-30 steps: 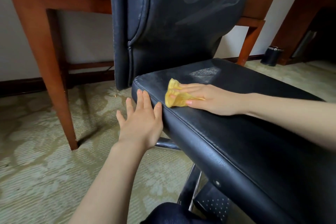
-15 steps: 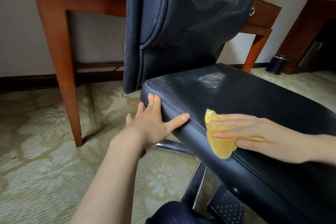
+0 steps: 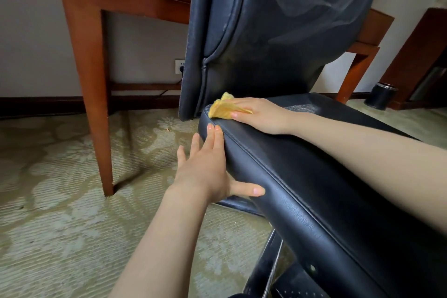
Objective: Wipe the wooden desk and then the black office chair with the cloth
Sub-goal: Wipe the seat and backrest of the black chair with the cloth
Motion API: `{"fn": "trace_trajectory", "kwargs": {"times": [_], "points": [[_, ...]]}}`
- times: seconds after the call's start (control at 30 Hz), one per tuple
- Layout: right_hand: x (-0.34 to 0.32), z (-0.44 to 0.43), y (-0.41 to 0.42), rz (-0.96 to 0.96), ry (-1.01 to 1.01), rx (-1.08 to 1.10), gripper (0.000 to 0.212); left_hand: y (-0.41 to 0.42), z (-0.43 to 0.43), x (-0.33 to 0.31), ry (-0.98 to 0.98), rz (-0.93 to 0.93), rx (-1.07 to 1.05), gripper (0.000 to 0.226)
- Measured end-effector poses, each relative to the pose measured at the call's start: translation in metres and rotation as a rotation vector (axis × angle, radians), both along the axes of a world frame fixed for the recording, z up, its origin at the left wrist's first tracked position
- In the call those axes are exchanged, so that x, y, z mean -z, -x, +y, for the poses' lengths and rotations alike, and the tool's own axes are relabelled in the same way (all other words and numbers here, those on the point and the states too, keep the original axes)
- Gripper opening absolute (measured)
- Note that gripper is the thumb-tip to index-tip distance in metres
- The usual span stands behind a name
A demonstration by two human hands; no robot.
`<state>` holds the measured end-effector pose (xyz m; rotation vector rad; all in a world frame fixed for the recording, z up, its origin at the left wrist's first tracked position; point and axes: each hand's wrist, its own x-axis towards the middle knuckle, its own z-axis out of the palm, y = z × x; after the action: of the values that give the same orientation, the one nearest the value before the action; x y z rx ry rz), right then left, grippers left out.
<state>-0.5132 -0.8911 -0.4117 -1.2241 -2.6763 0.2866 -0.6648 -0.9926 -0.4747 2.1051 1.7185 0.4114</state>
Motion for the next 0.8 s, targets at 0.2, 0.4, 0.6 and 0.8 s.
{"fn": "trace_trajectory", "kwargs": {"times": [0.2,0.4,0.6,0.8], "points": [[-0.006,0.029,0.045,-0.126,-0.009,0.195,0.034,0.003,0.006,0.001,-0.035,0.025,-0.018,0.148],[0.002,0.009,0.026,-0.114,-0.028,0.143,0.034,0.006,0.008,0.003,-0.005,0.007,0.016,0.159],[0.007,-0.041,-0.018,-0.049,-0.062,-0.051,0.033,0.007,0.008,0.004,0.011,-0.012,0.015,0.159],[0.016,-0.103,-0.073,-0.058,-0.020,-0.021,0.042,0.007,0.008,0.005,0.019,-0.022,0.011,0.162]]}}
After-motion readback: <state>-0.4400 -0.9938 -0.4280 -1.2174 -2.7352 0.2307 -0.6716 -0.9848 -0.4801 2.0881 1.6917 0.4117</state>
